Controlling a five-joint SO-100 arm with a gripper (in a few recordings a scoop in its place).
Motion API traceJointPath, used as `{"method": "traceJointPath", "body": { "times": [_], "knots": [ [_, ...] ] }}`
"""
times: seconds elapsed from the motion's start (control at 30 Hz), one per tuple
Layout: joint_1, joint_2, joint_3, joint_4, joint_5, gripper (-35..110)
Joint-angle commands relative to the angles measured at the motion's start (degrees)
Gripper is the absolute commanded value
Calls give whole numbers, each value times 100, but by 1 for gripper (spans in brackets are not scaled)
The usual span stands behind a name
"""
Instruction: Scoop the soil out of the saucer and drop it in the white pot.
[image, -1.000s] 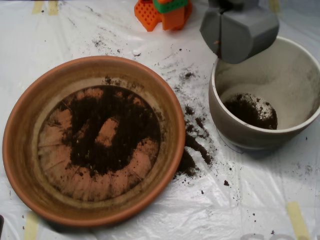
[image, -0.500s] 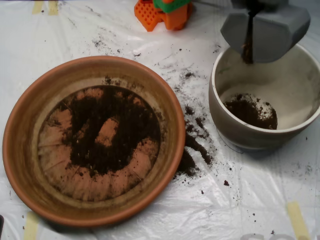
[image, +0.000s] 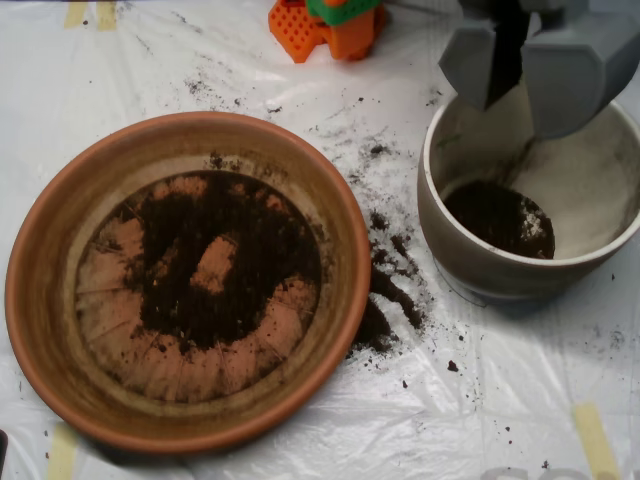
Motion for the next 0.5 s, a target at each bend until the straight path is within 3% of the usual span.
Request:
{"method": "traceJointPath", "body": {
  "times": [0.0, 0.13, 0.23, 0.47],
  "knots": [
    [-141, 141, -105, 88, -105, 16],
    [-176, 132, -105, 88, -237, 18],
    [-290, 141, -105, 202, -475, 33],
    [-167, 246, -35, 88, -325, 39]
  ]
}}
